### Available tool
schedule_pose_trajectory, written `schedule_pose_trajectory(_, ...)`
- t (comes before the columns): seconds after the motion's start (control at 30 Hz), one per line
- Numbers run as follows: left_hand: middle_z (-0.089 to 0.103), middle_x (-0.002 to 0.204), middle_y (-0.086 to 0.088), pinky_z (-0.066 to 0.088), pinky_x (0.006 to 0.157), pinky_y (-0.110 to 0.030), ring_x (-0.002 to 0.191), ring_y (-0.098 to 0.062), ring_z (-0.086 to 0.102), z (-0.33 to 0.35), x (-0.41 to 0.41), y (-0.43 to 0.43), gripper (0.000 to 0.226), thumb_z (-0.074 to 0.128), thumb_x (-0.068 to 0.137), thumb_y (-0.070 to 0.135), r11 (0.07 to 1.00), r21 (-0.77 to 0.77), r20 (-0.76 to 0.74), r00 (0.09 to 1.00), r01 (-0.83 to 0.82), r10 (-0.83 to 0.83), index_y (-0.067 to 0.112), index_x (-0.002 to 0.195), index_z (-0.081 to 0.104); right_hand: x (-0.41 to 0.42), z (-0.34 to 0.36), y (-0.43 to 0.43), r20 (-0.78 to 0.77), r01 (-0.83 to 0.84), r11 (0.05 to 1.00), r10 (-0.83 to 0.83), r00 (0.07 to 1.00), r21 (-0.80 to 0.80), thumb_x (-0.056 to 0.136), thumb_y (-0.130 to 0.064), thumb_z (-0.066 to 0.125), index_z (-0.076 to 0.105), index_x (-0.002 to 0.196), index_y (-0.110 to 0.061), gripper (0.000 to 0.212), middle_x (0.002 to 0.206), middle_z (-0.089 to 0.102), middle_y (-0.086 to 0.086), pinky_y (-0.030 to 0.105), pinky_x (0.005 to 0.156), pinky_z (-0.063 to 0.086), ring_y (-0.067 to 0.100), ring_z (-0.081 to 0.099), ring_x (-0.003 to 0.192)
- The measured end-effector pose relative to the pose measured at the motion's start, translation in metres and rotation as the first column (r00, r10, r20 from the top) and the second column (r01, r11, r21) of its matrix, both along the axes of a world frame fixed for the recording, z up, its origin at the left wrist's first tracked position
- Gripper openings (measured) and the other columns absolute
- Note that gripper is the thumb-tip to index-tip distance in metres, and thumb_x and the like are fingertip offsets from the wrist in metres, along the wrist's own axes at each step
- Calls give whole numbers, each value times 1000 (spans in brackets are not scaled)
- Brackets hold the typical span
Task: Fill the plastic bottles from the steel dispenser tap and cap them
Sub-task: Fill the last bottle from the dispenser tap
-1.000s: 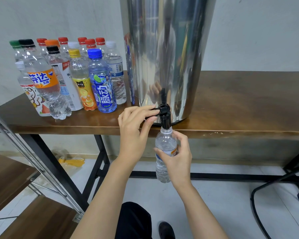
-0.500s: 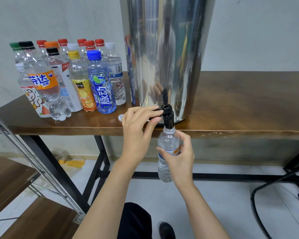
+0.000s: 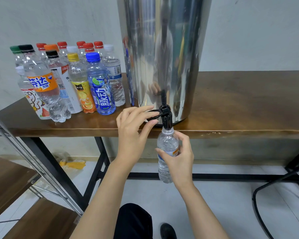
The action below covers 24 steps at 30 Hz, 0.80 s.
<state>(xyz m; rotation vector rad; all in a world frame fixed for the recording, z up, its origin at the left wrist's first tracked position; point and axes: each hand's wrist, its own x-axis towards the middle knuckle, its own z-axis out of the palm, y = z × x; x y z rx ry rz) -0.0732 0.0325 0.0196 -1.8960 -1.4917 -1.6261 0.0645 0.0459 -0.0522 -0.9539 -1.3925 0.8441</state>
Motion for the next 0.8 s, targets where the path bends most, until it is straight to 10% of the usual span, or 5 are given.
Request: schedule_pose_trajectory(0.8,70,115,14,35,96,-46,105,-14,55,4,-12,-3,18,68,89,31,1000,10,-87,996,-26,27,24,105,75,1,1,1,-4,-3,1000,3,1000,-10,67,-11,90,53,116,-41,69,117,60,-16,33,94,53,7,60,110)
